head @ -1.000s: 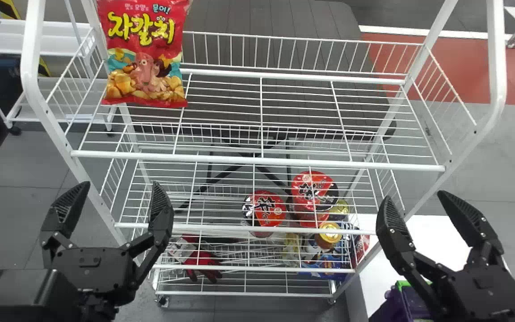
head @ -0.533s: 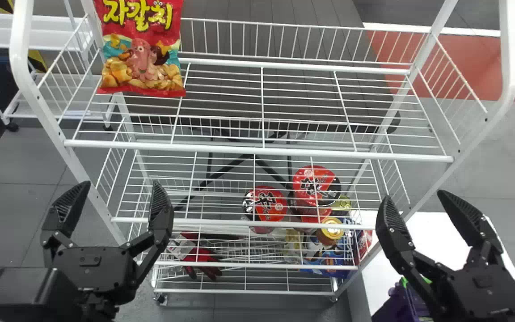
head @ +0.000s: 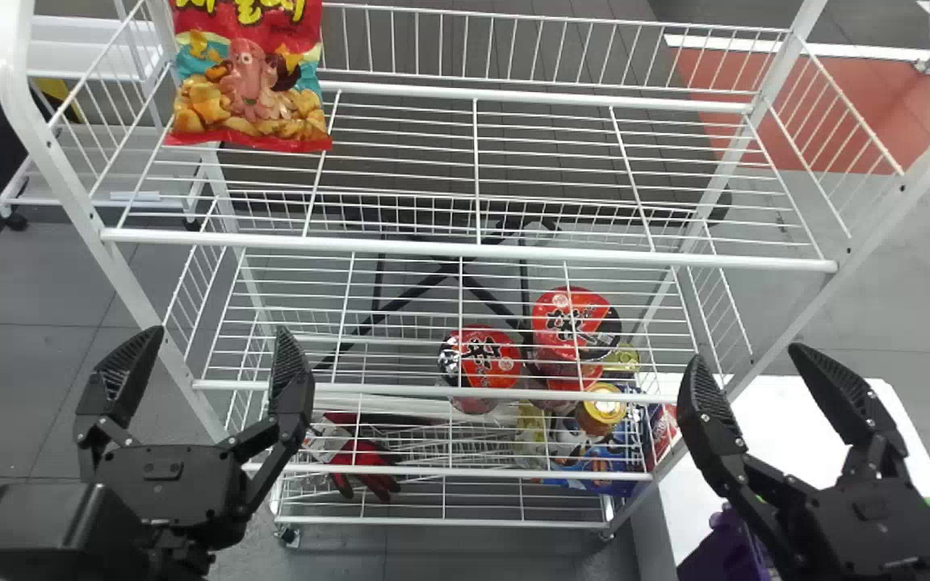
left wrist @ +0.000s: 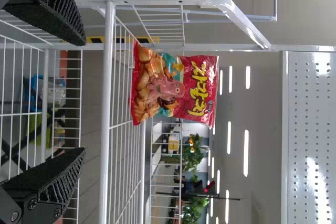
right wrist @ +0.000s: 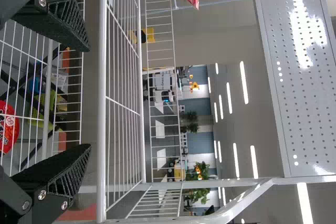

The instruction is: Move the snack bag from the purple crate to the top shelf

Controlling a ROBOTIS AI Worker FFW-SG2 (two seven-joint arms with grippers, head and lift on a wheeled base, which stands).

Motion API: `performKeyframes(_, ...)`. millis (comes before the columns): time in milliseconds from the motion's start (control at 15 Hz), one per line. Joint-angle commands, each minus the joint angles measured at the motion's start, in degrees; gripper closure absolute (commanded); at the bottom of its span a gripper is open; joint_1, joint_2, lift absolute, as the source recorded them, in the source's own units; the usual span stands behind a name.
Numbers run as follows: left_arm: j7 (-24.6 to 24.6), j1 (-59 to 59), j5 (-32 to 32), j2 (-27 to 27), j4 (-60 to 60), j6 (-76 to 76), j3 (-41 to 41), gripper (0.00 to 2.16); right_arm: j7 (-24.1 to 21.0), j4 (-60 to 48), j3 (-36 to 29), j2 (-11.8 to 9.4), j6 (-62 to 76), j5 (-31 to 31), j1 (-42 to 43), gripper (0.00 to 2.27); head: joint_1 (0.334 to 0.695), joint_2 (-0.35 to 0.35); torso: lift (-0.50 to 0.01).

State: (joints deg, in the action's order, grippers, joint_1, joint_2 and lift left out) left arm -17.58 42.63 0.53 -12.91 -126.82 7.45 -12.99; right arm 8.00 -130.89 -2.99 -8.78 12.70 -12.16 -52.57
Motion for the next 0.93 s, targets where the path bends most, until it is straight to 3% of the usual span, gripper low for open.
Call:
performKeyframes(0,0.0,0.0,-0.1,0.0,0.0,0.0,-0.1,0.09,0.0,-0.2,0.0,-0.1,0.0,0.0,-0.1,0.18,0.695,-0.072,-0.182)
performKeyframes(867,0.0,-0.1,0.0,0.1,0.1,0.0,0.0,0.09,0.0,0.4,0.2,-0.2,-0.2,0.6,0.2,0.18,0.695,-0.070,-0.234)
